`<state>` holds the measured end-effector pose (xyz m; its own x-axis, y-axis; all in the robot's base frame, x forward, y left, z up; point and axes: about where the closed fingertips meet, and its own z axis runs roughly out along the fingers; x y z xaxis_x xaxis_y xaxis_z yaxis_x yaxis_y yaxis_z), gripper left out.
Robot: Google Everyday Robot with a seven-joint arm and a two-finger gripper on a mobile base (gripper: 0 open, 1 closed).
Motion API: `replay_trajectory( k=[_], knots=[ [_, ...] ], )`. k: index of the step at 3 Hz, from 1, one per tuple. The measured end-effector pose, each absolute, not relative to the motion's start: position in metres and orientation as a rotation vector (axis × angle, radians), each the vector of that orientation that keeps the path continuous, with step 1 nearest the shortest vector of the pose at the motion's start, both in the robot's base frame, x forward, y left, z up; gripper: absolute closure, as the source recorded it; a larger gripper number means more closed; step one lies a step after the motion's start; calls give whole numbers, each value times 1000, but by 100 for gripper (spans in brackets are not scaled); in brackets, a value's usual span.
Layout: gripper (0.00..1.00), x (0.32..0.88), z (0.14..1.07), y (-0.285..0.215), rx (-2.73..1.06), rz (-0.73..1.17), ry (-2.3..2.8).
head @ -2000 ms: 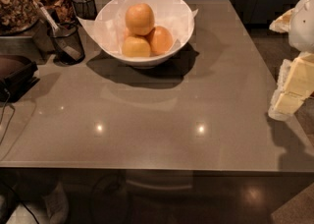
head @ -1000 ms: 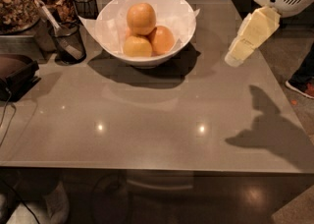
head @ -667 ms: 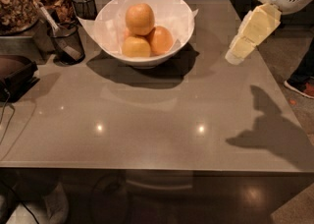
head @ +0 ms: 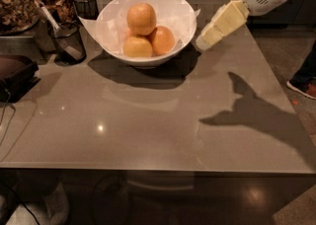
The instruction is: Pick orange from white bowl
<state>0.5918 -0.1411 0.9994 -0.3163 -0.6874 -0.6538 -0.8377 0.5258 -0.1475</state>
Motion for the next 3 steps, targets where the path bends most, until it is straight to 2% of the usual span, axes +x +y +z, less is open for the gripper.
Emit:
replay_trajectory(
  k=[1,3],
  knots=[
    [0,626,1007,-111,-1250,379,2005],
    [0,636,1009,-104,-1224,396,1956]
  ],
)
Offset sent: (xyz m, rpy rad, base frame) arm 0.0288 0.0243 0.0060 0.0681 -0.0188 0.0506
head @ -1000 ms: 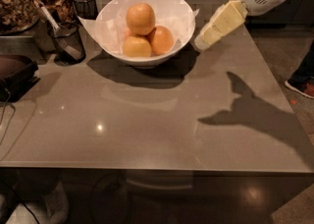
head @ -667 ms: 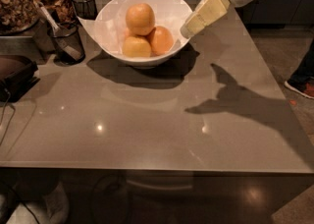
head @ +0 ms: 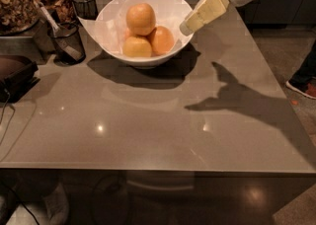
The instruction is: Pick orange from white bowl
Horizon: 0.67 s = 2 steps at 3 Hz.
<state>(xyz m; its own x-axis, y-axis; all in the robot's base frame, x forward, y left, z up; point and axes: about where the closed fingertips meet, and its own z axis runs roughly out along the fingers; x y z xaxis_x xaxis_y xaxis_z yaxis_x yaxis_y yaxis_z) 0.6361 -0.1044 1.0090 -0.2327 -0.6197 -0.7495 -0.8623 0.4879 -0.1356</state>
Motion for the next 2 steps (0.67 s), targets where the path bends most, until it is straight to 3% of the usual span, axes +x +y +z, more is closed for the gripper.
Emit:
replay_trajectory(
  k=[1,2],
  knots=[
    [0,691,1004,-53,-1205,441,1886],
    [0,693,1004,-49,-1209,445,1881]
  ],
)
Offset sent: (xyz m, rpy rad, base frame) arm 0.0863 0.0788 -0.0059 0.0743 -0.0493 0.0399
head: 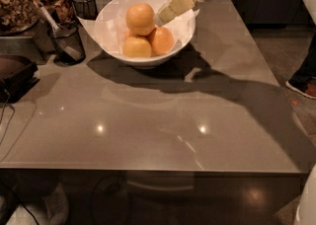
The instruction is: Pick orange from white bowl
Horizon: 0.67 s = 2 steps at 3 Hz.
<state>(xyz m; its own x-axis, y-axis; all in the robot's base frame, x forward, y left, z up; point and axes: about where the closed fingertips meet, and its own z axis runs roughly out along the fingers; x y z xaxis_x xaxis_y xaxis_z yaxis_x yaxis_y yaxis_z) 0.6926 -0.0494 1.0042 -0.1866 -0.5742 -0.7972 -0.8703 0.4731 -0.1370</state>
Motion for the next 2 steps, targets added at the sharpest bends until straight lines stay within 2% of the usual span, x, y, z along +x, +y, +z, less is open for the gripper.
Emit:
replay_trajectory(
  k=[2],
  knots=[
    [0,709,992,-28,-1212,484,1850]
  ],
)
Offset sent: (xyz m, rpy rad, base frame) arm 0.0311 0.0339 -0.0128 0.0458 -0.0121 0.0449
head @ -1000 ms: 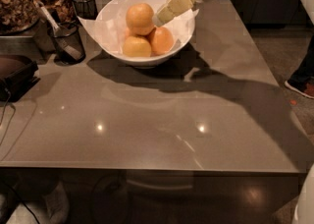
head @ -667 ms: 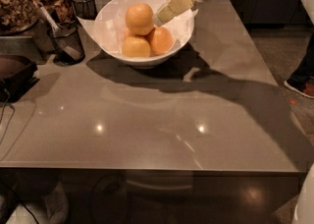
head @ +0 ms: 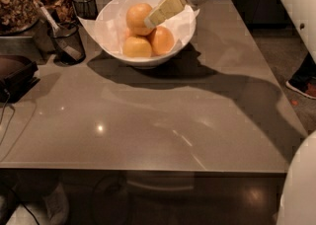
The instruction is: Pick orange from white bowl
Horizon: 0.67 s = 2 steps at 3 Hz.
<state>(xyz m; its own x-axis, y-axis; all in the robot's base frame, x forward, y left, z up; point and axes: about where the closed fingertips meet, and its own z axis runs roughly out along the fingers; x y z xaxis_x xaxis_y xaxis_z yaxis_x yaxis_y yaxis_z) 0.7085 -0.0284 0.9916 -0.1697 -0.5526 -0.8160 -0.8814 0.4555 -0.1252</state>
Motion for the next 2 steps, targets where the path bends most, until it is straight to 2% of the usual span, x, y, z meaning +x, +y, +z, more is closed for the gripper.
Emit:
replay_trajectory(
  k=[2],
  knots=[
    [0,722,976,-12,-1231,522,1867]
  ],
)
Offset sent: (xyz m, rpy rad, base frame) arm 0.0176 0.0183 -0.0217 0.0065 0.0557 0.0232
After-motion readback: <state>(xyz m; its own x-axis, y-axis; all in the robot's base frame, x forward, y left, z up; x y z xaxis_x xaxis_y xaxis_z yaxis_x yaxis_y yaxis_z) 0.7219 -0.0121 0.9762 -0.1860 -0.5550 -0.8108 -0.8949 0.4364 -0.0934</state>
